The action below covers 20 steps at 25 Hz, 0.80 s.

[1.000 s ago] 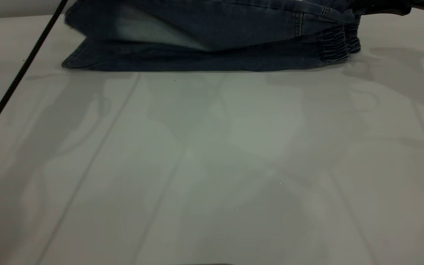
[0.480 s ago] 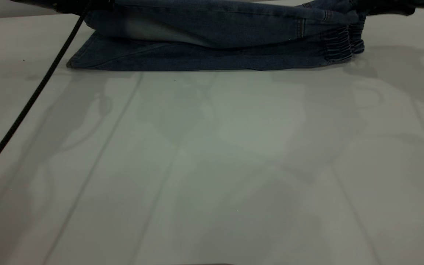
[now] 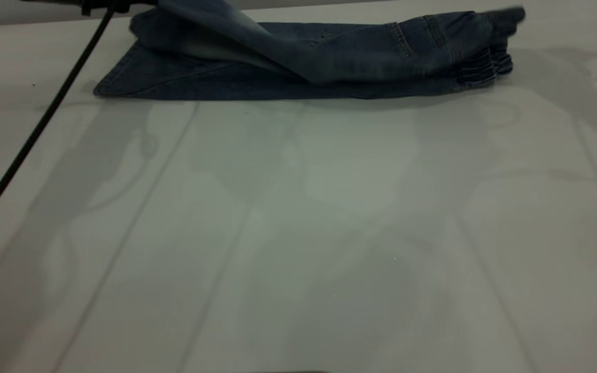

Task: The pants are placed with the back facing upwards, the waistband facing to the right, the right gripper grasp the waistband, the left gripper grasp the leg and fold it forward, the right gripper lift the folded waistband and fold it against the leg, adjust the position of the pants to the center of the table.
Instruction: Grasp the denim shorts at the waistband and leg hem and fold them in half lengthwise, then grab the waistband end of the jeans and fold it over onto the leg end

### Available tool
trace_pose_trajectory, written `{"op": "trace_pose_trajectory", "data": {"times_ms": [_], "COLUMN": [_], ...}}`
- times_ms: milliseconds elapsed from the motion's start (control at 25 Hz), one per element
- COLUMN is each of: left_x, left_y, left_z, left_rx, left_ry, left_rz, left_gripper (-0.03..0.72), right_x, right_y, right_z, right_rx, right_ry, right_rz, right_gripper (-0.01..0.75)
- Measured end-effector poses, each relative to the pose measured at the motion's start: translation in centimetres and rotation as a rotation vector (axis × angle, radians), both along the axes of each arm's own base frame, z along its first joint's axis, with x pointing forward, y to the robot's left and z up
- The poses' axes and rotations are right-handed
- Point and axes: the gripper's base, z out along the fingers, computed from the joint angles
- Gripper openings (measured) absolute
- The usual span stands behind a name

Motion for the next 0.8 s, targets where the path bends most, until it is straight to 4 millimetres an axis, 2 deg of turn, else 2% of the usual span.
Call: {"op": "trace_pose_trajectory", "data": {"times_ms": [120,240,480,680,800], "left_x": [0.4,0.4,-0.9,-1.6,-2.0], "left_y": [0.0,-0.5,-1.7,-1.9,-1.9], "left_z": [0.7,1.0,1.4,1.7,1.5], "left_rx": [-0.023,-0.074,-0.079,-0.059,-0.054], "left_ry": [-0.02,0.095,0.479,0.659,0.7], "left_rz": [0.018,0.025,0.001,-0.011,-0.013], "left_gripper": [0.342,0.356,0.36,0.36,0.36], "right_x": [0.4,0.2,-1.3,-3.2,-4.3], "right_y": [0.1,0.5,2.2,3.5,4.8], "right_z": [-0.3,-0.3,-0.7,-1.0,-1.4], "right_rx": [0.006,0.029,0.074,0.16,0.124], "right_ry": [-0.002,-0.006,0.098,0.25,0.335], "right_rz": [0.008,0.071,0.302,0.487,0.589], "right_gripper": [0.461,0.501,0.512,0.512,0.512]}}
